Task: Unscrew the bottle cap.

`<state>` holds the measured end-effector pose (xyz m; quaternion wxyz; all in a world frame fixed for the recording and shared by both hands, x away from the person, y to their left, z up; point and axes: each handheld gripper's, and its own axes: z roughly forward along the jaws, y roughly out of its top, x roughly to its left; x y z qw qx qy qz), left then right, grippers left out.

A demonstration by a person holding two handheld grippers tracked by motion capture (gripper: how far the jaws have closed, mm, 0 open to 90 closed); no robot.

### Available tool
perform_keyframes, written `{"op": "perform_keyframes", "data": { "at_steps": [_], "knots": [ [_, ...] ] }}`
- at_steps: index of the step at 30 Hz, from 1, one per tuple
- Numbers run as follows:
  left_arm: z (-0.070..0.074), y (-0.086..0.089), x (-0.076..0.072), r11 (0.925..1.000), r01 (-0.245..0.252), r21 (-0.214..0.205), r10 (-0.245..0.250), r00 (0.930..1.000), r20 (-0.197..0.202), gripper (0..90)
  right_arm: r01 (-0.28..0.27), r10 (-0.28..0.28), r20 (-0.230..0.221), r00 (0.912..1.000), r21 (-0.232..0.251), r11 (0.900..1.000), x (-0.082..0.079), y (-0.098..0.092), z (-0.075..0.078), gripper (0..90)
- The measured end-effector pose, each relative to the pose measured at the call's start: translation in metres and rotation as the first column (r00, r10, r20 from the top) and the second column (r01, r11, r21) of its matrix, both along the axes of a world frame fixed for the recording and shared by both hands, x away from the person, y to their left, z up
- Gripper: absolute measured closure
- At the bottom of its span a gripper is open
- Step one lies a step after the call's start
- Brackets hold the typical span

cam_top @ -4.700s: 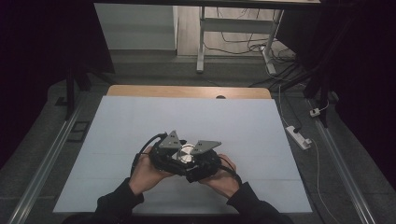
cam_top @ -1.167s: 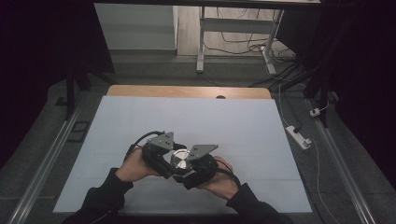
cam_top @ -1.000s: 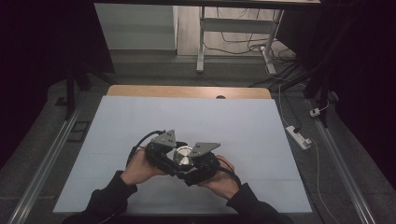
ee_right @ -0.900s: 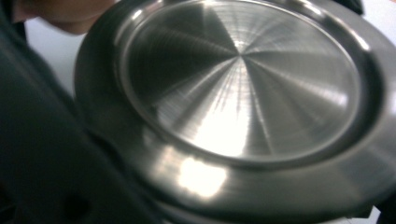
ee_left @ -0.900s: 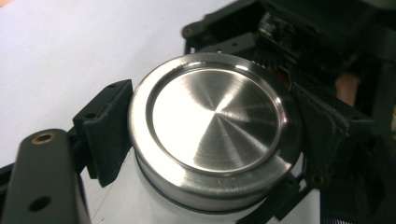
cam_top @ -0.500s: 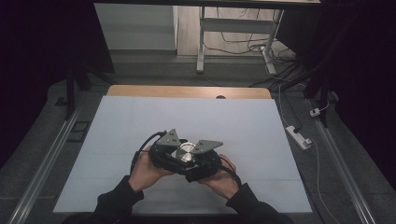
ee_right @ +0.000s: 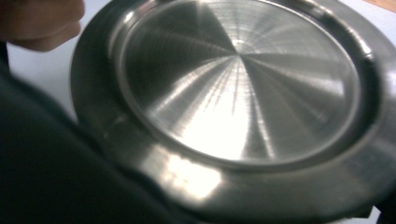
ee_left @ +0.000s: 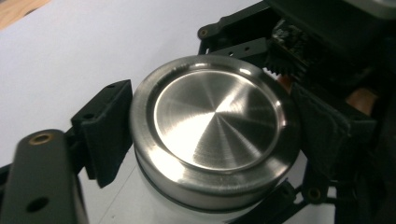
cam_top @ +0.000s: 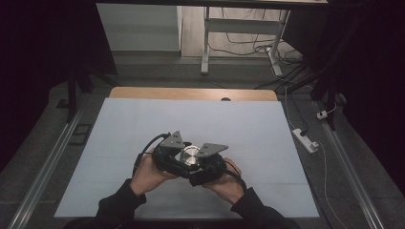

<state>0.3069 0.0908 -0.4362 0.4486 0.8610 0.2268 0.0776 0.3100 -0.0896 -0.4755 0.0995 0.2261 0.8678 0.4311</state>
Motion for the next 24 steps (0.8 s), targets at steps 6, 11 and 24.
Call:
{"op": "perform_keyframes", "data": {
  "at_steps": [6,11,24],
  "knots": [
    [0.008,0.03,0.012,0.9867,0.149,-0.066,-0.15,0.9887,-0.01,8.1,-0.038,0.038,-0.003,0.9993,0.009,0.9992,0.002,-0.003,0.001,14.9],
    [0.006,0.034,0.011,0.9559,0.293,-0.022,-0.293,0.9561,-0.001,10.3,-0.104,0.104,-0.006,0.9946,-0.001,0.9946,-0.003,0.002,0.001,14.9],
    [0.002,0.024,0.004,0.9604,0.277,0.025,-0.278,0.9603,0.023,20.7,-0.144,0.144,-0.005,0.9896,-0.02,0.9894,-0.009,0.008,0.001,14.9]
  ]
}}
